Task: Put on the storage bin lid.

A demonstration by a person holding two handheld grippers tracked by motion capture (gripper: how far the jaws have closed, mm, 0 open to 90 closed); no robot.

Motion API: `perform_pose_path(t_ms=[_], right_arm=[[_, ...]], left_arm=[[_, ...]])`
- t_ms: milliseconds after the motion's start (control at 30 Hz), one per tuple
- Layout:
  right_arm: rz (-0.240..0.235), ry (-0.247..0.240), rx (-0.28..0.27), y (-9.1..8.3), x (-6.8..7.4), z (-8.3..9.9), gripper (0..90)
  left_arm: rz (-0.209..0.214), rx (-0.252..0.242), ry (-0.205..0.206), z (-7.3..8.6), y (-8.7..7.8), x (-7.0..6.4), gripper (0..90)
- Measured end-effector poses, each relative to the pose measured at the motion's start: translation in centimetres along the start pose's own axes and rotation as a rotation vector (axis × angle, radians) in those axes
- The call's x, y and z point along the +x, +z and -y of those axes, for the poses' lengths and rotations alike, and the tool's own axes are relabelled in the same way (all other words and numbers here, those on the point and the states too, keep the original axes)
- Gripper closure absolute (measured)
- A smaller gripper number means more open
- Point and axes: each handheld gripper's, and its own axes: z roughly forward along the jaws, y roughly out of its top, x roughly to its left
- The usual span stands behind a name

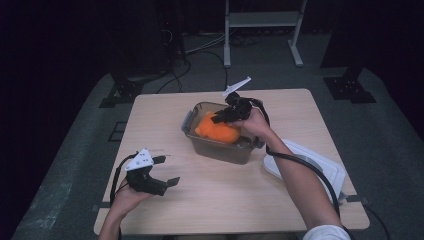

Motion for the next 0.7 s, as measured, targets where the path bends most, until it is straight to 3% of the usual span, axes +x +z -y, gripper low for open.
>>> perform_pose_path(t_ms=[700], right_arm=[[-0.014,0.008,0.048,0.83,-0.06,-0.11,67.2]], left_arm=[[0.004,0.001,-0.001,-0.03,0.04,-0.01,6.5]])
